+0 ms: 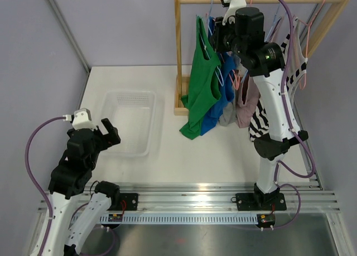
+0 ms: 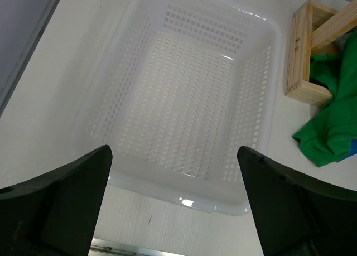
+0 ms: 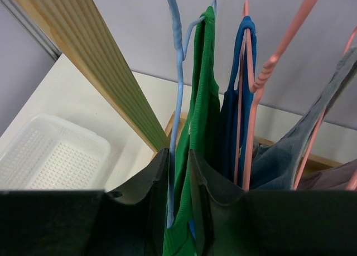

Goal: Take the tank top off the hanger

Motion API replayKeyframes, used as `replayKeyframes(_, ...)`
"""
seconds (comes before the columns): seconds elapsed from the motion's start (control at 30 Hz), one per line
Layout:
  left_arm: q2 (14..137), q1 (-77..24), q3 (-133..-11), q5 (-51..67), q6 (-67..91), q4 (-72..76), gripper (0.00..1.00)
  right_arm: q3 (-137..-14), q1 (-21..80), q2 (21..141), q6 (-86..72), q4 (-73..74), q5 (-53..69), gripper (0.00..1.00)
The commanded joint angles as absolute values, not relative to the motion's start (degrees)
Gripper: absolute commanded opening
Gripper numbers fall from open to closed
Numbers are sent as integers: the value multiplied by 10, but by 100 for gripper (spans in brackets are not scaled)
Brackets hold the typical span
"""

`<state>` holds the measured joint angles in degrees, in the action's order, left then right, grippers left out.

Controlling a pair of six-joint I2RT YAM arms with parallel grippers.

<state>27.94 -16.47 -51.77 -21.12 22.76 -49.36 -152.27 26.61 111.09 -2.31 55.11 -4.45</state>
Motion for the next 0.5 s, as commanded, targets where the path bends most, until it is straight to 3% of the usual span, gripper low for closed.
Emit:
replayKeyframes(0.0,281,-166,-534,-190,238,-476,99,-1531,273,1114,-10,519,-55,28)
replayKeyframes(0.1,277,-166,-538,-190,238,-478,99,-1531,273,1116,-10,512,-56,20)
replayKeyframes(0.33,272,-166,-570,-178,235,-496,99,-1527,278,1121,-10,512,-56,19)
replayKeyframes(0.47,270,-166,-592,-174,231,-505,99,-1521,278,1114,-11,507,-60,0)
